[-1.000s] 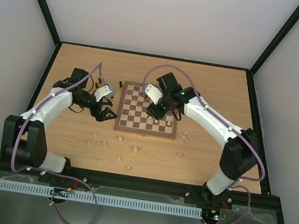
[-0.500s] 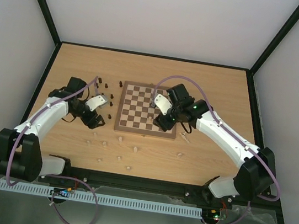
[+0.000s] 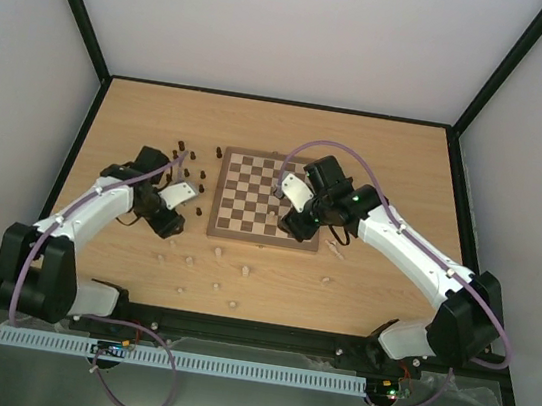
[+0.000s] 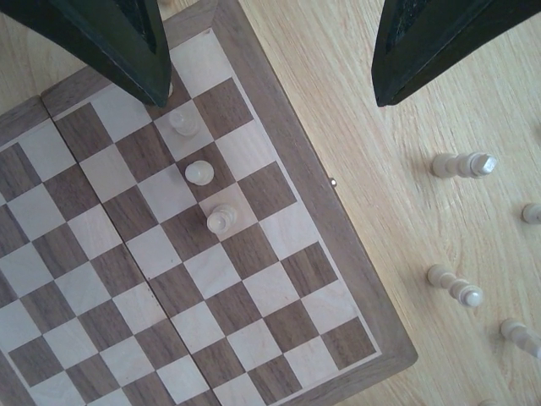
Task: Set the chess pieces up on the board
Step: Pick up the chess piece at the center of the board, then place the chess piece on the chessboard.
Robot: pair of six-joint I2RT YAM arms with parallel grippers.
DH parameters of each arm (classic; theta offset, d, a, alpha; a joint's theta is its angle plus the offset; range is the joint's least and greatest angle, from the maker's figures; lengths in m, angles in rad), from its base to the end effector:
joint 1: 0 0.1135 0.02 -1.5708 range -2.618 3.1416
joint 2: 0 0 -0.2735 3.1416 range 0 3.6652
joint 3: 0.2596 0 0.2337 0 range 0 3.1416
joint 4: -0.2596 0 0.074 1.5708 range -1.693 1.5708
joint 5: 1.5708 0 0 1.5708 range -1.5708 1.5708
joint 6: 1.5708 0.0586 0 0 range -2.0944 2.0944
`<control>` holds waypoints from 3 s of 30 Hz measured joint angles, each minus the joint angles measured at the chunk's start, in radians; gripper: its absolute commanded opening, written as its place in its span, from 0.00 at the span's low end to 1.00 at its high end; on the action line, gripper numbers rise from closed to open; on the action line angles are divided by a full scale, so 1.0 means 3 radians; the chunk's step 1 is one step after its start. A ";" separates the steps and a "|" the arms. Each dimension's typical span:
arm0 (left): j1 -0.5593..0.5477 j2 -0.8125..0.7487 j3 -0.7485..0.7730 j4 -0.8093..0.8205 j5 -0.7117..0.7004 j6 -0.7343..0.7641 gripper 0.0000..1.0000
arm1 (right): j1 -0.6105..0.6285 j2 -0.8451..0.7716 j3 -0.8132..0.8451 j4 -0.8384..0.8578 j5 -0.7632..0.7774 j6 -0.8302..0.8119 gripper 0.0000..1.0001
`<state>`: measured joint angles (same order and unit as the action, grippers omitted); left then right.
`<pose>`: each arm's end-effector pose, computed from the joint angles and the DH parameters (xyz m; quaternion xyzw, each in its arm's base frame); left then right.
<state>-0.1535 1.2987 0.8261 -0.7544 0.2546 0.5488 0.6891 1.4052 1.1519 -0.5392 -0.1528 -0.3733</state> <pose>0.2141 -0.0481 0.2045 0.3566 0.9102 -0.0893 0.1909 0.2268 0.1984 0.2908 -0.4923 0.7807 0.1292 0.3625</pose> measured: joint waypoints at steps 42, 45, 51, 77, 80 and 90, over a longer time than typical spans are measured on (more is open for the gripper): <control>-0.0338 0.0359 -0.0273 -0.0067 -0.0264 0.0167 0.08 | 0.0000 -0.0001 -0.0145 0.0069 0.0014 -0.0001 0.65; -0.0338 0.0359 -0.0271 -0.0062 -0.0261 0.0168 0.04 | 0.0000 -0.0006 -0.0160 0.0071 0.0014 -0.0001 0.65; -0.0340 0.0357 -0.0249 -0.0089 -0.0248 0.0172 0.04 | 0.0000 -0.0031 -0.0172 0.0071 0.0017 -0.0001 0.65; -0.1239 0.1312 0.1488 -0.0173 0.0048 0.0267 0.03 | -0.1180 -0.0301 -0.0050 0.0121 -0.0164 0.0137 0.71; -0.1353 0.1517 0.1601 -0.0111 0.0053 0.0266 0.03 | -0.1230 -0.0291 -0.0050 0.0121 -0.0228 0.0140 0.71; -0.1586 0.1797 0.1843 0.0024 0.0052 0.0239 0.04 | -0.1250 -0.0291 -0.0051 0.0121 -0.0328 0.0139 0.71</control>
<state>-0.6292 1.8378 1.3788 -0.7471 0.2703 0.6205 0.3141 1.3178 1.1366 -0.5030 -0.2512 -0.3317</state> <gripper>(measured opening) 0.115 0.709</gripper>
